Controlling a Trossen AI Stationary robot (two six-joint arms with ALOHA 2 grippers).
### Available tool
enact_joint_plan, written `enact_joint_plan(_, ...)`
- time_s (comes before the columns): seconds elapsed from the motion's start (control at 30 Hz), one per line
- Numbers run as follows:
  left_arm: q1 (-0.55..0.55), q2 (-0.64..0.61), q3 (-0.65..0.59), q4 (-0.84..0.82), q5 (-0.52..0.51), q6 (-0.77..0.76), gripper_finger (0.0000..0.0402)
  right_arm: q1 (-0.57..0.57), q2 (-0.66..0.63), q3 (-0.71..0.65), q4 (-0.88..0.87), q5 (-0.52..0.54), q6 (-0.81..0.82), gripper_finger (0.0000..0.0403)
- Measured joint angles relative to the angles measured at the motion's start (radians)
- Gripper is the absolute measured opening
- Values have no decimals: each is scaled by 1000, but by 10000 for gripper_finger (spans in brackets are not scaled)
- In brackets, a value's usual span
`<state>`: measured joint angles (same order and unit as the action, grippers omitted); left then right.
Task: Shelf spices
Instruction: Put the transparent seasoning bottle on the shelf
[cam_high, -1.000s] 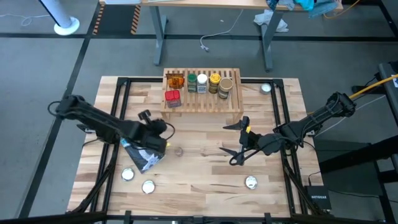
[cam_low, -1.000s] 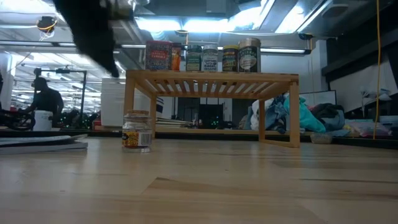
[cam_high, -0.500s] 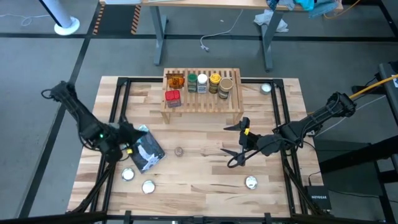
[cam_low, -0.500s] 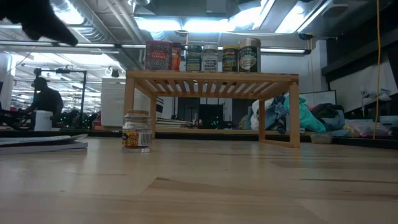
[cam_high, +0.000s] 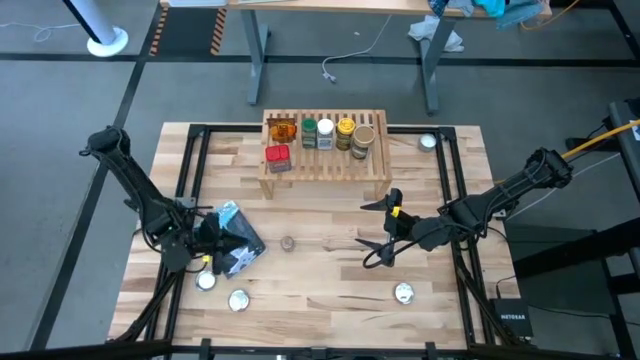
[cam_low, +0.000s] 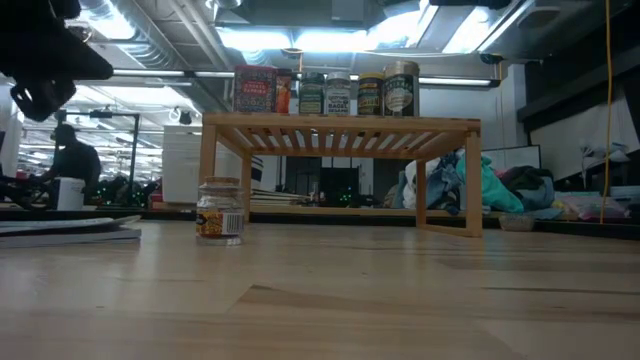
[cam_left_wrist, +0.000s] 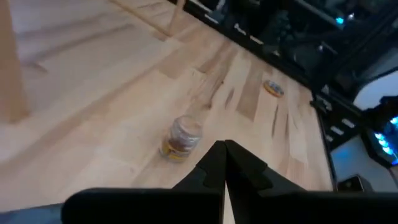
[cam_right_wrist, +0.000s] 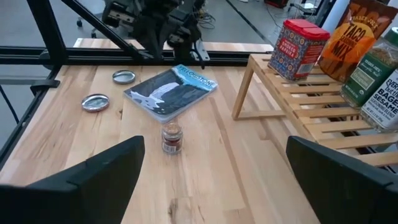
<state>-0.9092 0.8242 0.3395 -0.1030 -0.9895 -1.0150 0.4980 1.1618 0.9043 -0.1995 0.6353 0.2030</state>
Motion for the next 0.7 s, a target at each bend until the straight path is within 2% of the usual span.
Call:
enact_joint_plan(0.17,64,58,-22,72,120,-12,15,0,0,0,-6,0,2,397)
enact_joint_plan(0.33,156,138,-22,141,266,-26,72,0,0,0,-6,0,2,397)
enact_joint_plan(0.53,242,232,-22,262,327,97,139,0,0,0,-16,0,2,397)
enact_joint_plan(0.7,292,309,-22,281,375,136,166,0,0,0,-48,0,11,397)
